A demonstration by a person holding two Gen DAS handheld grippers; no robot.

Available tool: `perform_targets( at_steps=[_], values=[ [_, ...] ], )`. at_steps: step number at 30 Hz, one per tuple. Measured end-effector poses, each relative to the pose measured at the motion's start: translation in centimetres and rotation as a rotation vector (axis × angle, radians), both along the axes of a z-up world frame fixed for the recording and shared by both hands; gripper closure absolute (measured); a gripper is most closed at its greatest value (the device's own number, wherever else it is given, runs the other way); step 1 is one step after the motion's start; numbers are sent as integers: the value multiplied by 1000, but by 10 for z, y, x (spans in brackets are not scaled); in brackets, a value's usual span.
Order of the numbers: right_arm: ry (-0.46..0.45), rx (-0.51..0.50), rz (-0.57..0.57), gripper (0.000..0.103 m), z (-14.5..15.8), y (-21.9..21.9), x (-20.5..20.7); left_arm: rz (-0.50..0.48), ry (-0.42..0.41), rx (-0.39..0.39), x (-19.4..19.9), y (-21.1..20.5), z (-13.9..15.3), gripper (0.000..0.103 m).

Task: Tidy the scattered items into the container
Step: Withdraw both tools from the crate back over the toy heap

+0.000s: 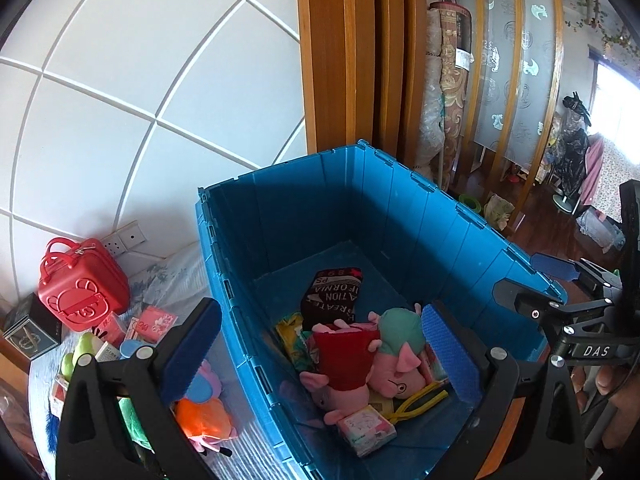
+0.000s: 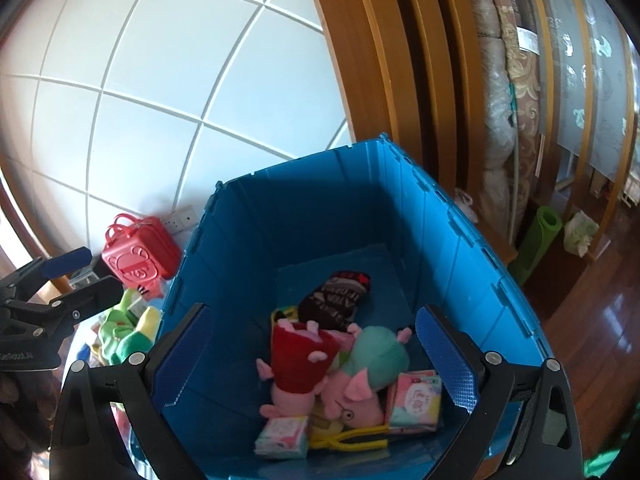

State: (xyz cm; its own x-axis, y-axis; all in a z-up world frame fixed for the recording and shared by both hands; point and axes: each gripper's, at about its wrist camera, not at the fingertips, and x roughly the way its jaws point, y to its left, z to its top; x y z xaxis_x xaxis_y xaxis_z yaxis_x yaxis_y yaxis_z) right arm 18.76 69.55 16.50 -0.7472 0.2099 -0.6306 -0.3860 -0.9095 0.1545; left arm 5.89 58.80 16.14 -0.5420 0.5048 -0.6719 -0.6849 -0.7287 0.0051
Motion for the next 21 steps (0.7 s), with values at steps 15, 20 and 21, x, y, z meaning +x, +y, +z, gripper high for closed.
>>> perform_targets(
  at_steps=[15,20,21],
  values=[
    [-9,40,132,0,1,-105,-19,106,-29,23,6,-123,-19,1],
    [-26,59,173,0,-3,-158,-31,150,-56,21,0,-184,-35,1],
    [-32,60,178,0,-4,-169,-34,161,-61,22,-1,-198,-38,1]
  ],
)
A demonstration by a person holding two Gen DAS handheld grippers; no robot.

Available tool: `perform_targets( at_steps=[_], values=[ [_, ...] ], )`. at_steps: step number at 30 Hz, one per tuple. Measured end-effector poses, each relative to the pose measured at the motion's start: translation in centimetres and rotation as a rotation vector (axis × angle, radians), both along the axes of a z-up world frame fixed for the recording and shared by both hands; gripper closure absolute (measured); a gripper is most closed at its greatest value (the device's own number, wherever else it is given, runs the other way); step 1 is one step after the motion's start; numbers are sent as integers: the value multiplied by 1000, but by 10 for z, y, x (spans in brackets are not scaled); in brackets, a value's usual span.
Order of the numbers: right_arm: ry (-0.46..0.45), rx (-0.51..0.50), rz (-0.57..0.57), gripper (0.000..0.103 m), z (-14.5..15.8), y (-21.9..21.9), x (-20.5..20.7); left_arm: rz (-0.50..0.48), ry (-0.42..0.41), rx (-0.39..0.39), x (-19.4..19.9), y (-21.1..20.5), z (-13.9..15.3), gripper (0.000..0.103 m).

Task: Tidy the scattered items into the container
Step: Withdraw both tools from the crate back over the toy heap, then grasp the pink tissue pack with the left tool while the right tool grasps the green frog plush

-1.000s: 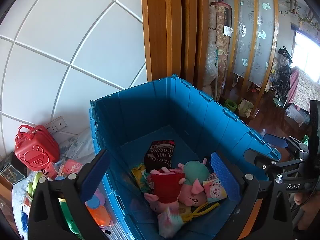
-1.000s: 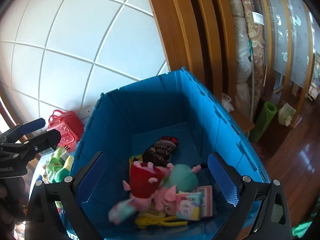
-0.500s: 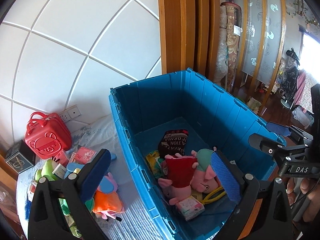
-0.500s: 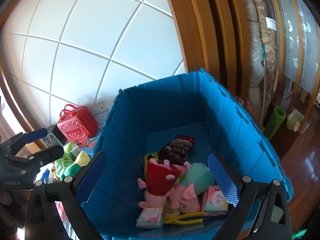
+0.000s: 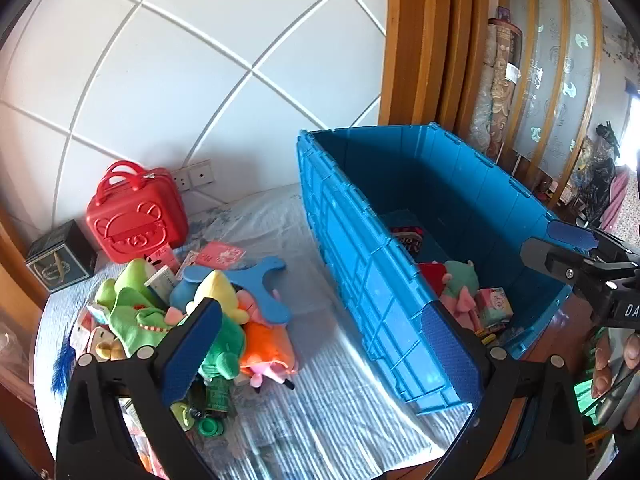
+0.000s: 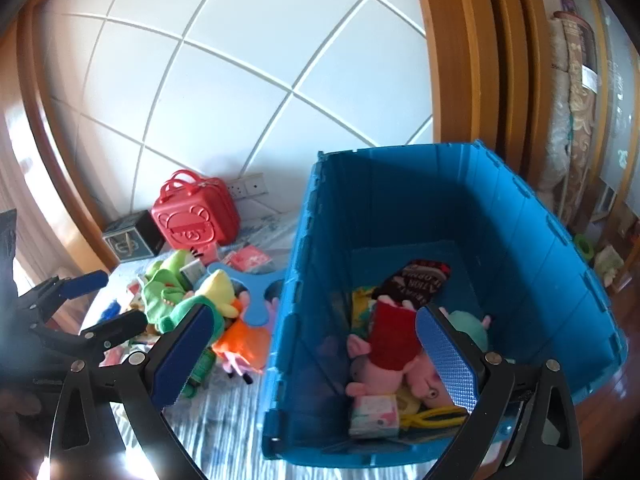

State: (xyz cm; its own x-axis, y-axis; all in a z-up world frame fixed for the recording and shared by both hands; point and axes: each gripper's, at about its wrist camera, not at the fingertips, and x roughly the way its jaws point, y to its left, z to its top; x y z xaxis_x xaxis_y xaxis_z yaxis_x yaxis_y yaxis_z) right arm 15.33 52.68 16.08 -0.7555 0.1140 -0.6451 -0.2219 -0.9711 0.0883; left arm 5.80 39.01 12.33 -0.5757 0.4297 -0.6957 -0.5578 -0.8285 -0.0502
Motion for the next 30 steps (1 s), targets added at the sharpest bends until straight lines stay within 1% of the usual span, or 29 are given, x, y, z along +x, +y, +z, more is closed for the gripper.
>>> perform_targets(
  at_steps=[7,10,13,18,23,30],
  values=[
    [-33,22,50,0,-11,-79,-23,82,-15,-15,-7,-93,-22,1],
    [-52,34,76,0,-19,-111,-32,117,-35,-26,-9,-131,-39,1],
    [-69,46,96,0,-30,-140,-43,152,-73,-35,-12,-167,-60,1],
    [-111,67,129,0,-55,-181,-64,189,-143,-52,-14,-212,-102,1],
    [-179,66,151,0,-96,-210,-90,201,-214,-58,-14,-241,-151,1],
    [-275,68,169,0,-159,-237,-126,210,-343,-79,-14,-265,-238,1]
  ],
)
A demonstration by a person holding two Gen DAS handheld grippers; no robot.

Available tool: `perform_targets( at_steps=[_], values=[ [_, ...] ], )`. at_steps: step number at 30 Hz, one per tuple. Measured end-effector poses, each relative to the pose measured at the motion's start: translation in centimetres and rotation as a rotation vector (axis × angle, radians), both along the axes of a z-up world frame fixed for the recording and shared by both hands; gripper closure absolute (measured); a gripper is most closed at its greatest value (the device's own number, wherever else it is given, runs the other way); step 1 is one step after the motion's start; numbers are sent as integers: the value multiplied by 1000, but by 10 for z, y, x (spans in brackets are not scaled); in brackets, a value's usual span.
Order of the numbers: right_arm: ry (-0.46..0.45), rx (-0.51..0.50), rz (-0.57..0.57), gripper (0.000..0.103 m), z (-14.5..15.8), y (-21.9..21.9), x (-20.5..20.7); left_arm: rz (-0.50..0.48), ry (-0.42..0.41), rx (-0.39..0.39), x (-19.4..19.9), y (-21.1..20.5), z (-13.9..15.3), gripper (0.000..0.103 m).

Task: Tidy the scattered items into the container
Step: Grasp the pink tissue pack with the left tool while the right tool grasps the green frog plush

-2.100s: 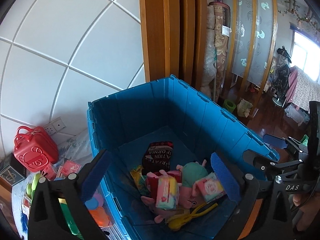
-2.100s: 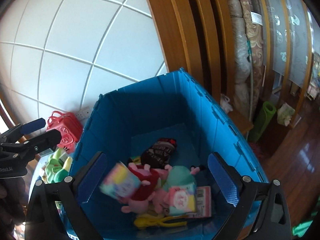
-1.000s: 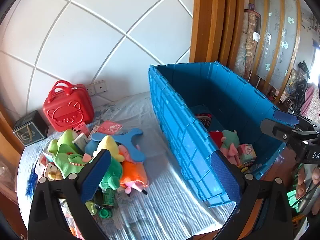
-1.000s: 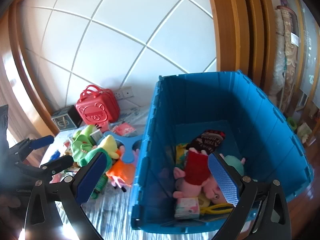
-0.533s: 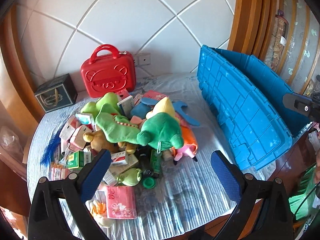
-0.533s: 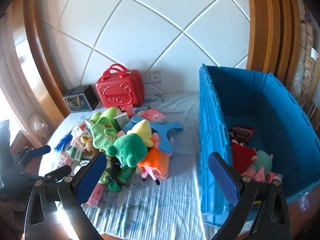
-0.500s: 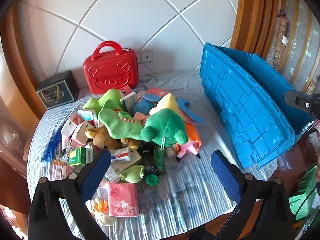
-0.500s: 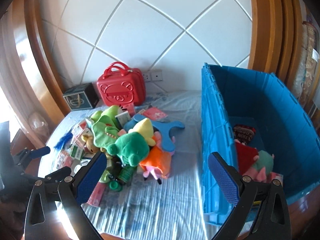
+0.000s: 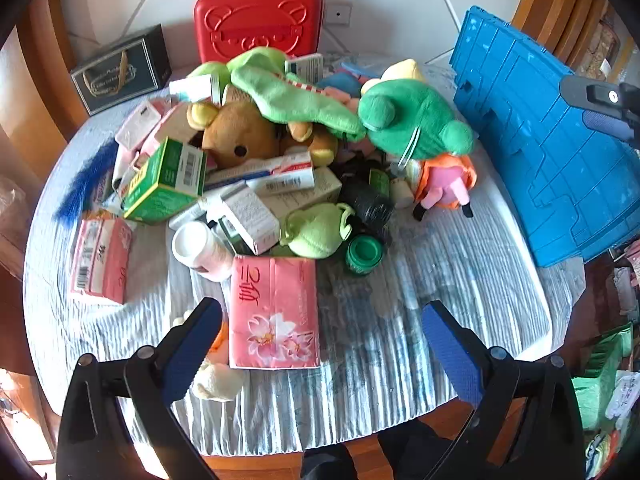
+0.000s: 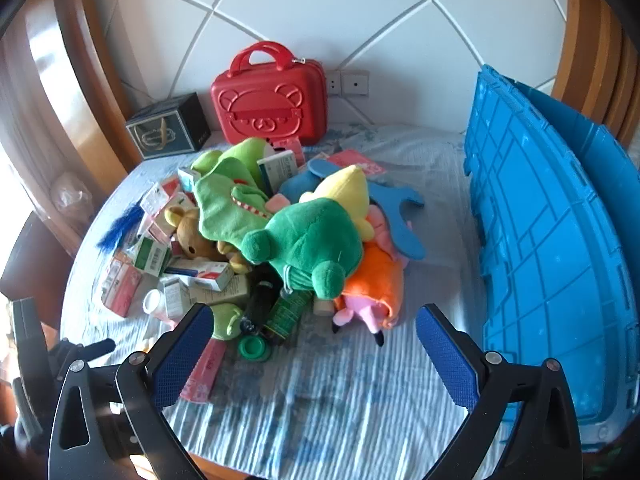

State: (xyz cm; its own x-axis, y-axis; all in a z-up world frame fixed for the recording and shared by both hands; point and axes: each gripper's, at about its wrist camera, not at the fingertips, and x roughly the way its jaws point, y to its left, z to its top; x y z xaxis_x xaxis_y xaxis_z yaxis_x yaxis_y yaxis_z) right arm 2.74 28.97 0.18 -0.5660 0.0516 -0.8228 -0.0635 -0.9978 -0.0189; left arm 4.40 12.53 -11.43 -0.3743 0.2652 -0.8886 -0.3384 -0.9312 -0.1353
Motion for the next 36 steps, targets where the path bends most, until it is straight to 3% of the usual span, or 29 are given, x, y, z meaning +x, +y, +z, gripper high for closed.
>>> perform_targets(
  at_steps=[5,14,19,25,32,36],
  values=[
    [-56,9,8,0,-40,-6,-25,16,-62,-11,-7,-9,-49,1],
    [-101,21,18,0,-91,-13,-73,26,-122,-31,-24,-9,-106,1],
    [-115,87,23,0,-114,-16,-98,29,-93,-49,-29,-9,-113,1],
    [-145,189,34,0,-135,-12,-119,16,-121,-32,-30,-14,-121,1],
    [-175,224,35,0,-153,-3,-138,13,-168,-26,-33,-13,-140,1],
    [-181,217,28,0,-160,-1,-145,6,-176,-27,-36,-11,-144,8]
  ],
)
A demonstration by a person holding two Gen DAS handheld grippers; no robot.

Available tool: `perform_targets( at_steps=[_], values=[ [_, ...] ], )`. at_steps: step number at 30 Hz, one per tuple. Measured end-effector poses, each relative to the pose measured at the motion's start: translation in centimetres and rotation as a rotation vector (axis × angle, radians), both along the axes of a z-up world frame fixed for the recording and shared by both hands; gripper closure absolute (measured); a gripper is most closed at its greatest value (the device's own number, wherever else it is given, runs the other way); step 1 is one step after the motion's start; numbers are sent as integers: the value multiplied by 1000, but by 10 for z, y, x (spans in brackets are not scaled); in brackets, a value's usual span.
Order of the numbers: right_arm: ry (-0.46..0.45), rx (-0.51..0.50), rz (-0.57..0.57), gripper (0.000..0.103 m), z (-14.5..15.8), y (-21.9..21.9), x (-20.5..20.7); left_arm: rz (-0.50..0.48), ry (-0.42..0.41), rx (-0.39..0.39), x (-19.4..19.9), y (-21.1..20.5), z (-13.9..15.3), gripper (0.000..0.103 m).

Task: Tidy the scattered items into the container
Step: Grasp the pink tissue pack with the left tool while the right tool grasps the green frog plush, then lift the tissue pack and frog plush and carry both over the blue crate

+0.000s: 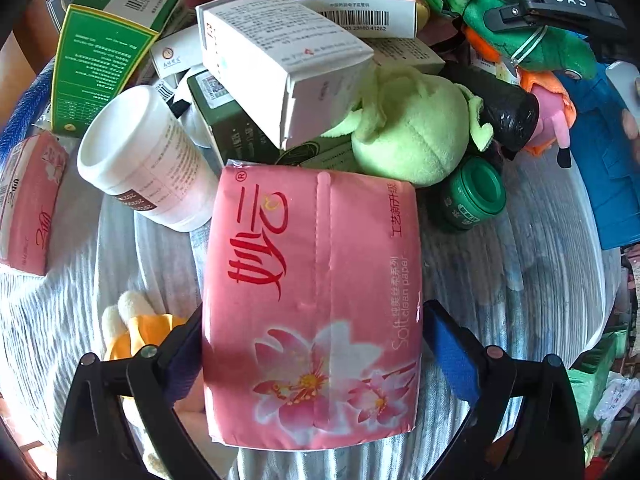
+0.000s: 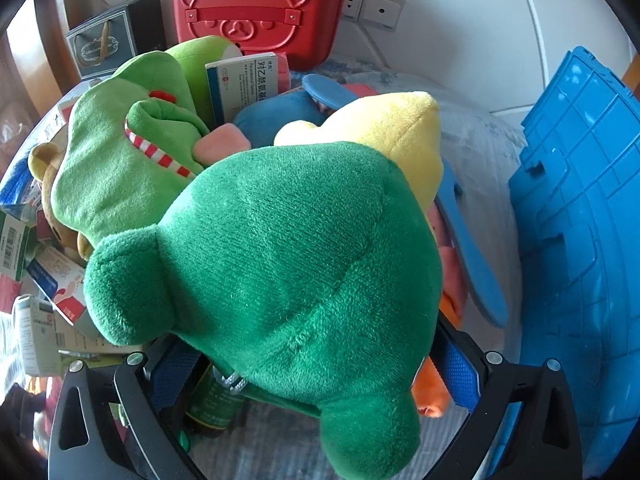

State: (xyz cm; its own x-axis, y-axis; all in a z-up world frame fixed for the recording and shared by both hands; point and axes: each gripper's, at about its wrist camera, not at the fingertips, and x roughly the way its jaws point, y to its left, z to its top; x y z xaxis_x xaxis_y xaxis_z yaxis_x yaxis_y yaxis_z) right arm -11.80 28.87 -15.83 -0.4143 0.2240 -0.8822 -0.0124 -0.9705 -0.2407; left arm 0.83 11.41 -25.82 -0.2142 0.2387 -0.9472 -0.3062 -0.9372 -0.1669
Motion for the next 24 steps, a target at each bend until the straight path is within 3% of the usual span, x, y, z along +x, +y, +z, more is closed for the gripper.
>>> perform_targets(
  at_steps=[3,11,24],
  values=[
    [3,-6,-4,0,0,0,0,-12,-3,3,1,0,0,12],
    [33,-30,9,25,10,-3,12,-26,25,12,13,4,11,13],
    [66,-66,27,35,32,-8,30,-45,74,20,27,6,39,14]
  ],
)
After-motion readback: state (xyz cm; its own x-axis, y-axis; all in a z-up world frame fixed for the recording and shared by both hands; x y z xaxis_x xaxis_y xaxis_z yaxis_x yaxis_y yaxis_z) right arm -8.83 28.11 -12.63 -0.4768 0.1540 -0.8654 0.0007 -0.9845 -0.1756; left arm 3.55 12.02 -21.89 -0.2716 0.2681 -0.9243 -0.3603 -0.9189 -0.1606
